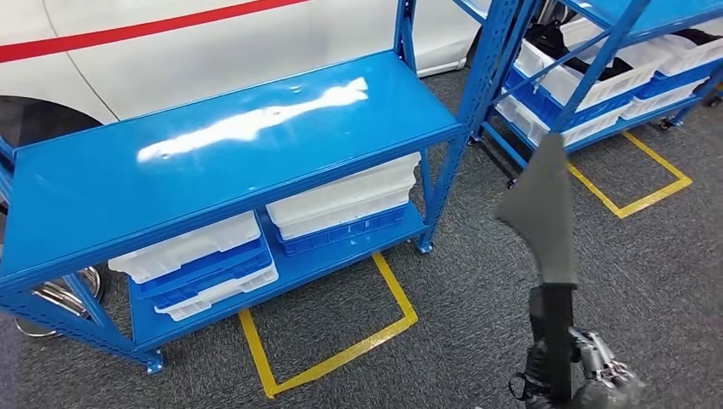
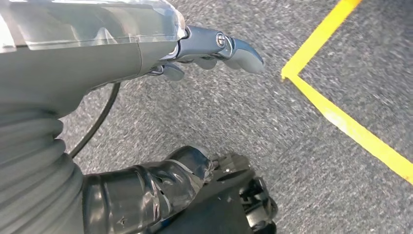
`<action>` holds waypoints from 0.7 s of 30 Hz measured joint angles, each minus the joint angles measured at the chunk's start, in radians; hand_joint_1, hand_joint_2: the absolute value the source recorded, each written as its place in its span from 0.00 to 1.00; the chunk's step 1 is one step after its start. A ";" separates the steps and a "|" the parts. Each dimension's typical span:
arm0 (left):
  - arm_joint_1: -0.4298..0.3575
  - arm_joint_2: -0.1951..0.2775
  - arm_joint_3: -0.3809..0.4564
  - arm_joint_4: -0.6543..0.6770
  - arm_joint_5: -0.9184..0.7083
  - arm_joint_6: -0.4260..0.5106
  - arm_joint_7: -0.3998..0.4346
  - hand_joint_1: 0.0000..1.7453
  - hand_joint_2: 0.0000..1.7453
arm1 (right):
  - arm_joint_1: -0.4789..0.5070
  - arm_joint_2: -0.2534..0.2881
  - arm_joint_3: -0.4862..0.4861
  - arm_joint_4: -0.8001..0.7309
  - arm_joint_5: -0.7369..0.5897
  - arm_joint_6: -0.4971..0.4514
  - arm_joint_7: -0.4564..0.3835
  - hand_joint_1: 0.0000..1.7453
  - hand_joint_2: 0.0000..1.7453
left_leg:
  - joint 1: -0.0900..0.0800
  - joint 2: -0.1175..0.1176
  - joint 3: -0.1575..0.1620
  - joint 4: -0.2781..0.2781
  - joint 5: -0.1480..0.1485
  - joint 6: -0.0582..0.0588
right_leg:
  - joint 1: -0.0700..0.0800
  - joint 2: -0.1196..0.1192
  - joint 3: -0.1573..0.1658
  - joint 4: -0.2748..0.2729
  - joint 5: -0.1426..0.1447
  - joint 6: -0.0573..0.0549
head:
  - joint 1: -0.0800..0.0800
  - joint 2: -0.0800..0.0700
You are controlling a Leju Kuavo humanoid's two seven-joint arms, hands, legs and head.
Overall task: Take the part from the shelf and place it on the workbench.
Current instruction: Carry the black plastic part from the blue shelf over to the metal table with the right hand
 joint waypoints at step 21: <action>0.000 -0.005 0.019 0.000 -0.004 0.009 0.005 0.00 1.00 | 0.030 0.126 -0.139 -0.081 -0.252 -0.004 -0.048 1.00 1.00 | 0.002 -0.102 0.001 0.004 -0.002 0.002 | 0.013 0.143 0.001 -0.051 0.024 -0.022 | 0.000 0.000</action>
